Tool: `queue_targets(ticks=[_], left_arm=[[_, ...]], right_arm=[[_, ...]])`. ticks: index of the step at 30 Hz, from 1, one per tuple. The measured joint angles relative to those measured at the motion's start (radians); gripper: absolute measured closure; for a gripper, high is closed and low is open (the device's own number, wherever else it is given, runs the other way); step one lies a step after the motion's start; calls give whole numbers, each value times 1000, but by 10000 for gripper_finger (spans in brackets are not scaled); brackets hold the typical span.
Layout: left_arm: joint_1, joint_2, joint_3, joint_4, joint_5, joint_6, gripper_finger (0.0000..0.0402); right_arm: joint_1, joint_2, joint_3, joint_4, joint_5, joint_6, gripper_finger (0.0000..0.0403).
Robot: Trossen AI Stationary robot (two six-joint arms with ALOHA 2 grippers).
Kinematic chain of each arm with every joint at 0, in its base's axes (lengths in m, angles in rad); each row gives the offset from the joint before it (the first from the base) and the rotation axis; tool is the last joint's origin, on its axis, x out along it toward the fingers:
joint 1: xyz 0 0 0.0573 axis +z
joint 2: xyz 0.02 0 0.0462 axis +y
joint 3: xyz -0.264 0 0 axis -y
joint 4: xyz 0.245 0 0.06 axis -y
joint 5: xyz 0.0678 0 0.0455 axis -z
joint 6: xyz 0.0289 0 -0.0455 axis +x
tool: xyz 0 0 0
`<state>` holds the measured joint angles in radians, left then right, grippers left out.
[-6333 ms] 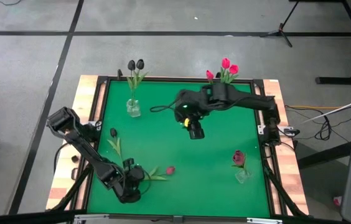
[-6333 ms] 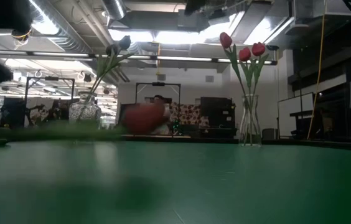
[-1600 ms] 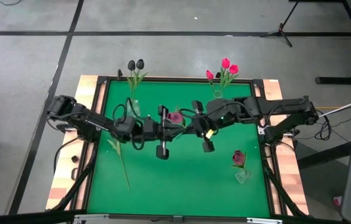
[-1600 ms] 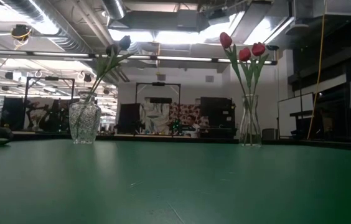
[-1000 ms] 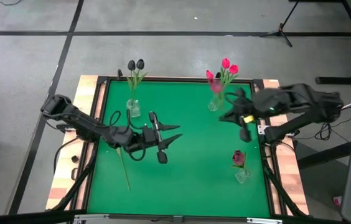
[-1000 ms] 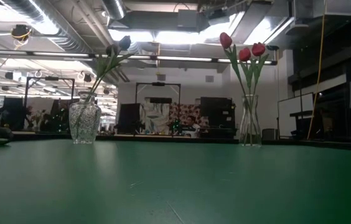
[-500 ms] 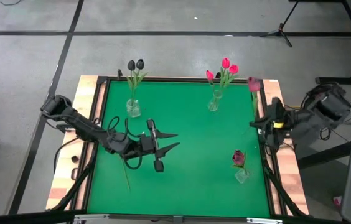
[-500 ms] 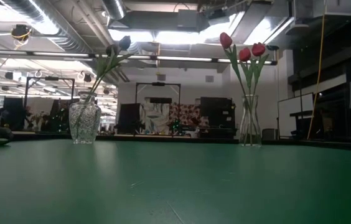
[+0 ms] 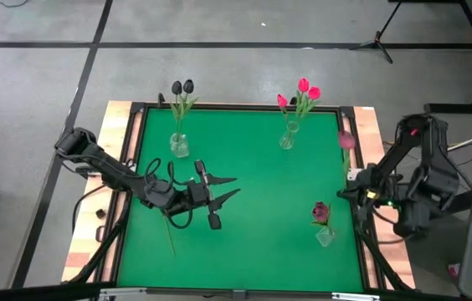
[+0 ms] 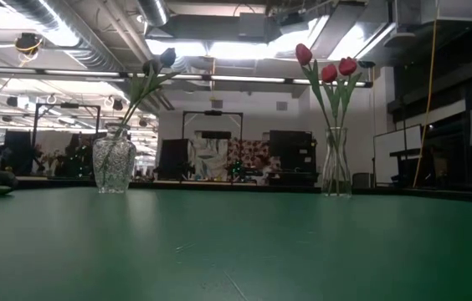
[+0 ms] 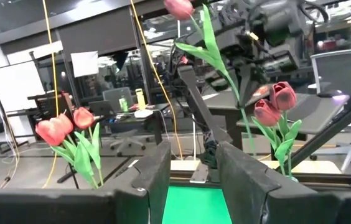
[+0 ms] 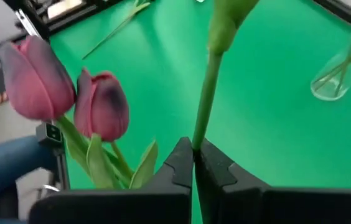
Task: Sort flowers into vase by color
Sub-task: Put the red flower into the bottom transparent vase
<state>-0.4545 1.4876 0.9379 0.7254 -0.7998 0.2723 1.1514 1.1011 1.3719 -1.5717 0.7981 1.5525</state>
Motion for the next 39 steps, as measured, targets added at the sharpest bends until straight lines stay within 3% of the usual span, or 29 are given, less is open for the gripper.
queue_targets(ticks=[10, 17, 26, 33, 39], left_arm=[[0, 0, 0, 0, 0, 1, 274], [0, 0, 0, 0, 0, 1, 274], [0, 0, 0, 0, 0, 1, 274], [0, 0, 0, 0, 0, 0, 274], [0, 0, 0, 0, 0, -1, 274]], right_arm=[[168, 1, -144, 0, 29, 356, 402], [214, 18, -157, 3, -67, 430, 402], [250, 77, -157, 1, -47, 494, 402], [250, 145, -157, 1, -111, 514, 402], [250, 186, -157, 1, -63, 522, 402]])
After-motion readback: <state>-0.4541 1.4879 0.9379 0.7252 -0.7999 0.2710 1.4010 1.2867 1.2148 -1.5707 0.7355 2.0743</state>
